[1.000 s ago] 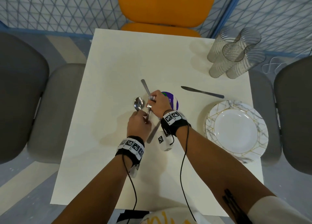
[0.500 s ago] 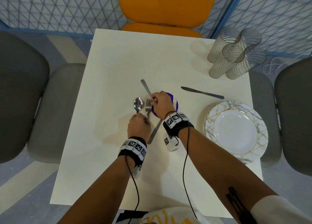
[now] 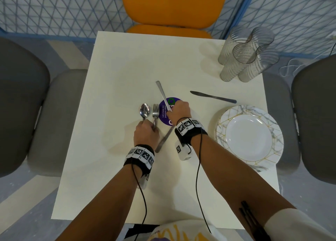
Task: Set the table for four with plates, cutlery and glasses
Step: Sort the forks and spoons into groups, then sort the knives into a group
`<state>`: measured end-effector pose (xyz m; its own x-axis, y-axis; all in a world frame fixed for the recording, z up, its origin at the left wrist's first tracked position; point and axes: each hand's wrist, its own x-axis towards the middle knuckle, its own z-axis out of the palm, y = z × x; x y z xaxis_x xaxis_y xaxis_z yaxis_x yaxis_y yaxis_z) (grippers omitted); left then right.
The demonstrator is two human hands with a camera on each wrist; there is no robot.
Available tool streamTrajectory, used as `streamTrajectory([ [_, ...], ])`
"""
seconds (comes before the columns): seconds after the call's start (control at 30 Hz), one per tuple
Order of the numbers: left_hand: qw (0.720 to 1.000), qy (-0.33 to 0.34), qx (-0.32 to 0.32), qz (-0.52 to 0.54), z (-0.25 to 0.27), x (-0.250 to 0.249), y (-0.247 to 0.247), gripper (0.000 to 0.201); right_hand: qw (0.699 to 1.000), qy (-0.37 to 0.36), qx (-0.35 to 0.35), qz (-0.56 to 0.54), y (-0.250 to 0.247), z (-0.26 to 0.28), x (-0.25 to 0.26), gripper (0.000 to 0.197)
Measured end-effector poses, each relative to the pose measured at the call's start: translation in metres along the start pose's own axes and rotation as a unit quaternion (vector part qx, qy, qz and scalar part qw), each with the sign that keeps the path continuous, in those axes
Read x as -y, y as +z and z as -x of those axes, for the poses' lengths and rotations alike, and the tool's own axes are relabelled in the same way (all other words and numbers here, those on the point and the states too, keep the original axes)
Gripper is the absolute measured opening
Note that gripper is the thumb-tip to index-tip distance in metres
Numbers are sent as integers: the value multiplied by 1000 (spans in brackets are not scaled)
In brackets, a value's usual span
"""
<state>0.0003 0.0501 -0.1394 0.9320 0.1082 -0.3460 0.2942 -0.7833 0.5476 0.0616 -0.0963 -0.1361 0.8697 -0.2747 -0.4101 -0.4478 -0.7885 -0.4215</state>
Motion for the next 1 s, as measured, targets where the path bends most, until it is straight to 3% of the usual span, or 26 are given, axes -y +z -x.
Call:
streamTrajectory([
  [0.23,998,48,-34,-7,7,-3,-8,32,1000,26,3,-16,-7,-1,-3,31],
  [0.4,986,145,-71,50,6,-18,-23,17,992,43,-43,-109,-25,-2,-10,31],
  [0.5,974,207,-79,55,-1,-38,-38,15,980,16,-86,-178,-52,3,-16,23],
  [0.63,949,296,-100,47,-9,-71,-56,29,962,-49,-138,-231,-92,11,-23,9],
  [0.8,908,392,-133,-56,-16,-106,-65,50,941,-142,-152,-267,-138,27,-31,8],
  [0.87,899,405,-146,-83,-19,-110,-64,46,939,-163,-132,-271,-150,31,-32,7],
  [1.0,901,400,-160,-56,-20,-110,-57,17,937,-170,-103,-288,-158,36,-39,7],
])
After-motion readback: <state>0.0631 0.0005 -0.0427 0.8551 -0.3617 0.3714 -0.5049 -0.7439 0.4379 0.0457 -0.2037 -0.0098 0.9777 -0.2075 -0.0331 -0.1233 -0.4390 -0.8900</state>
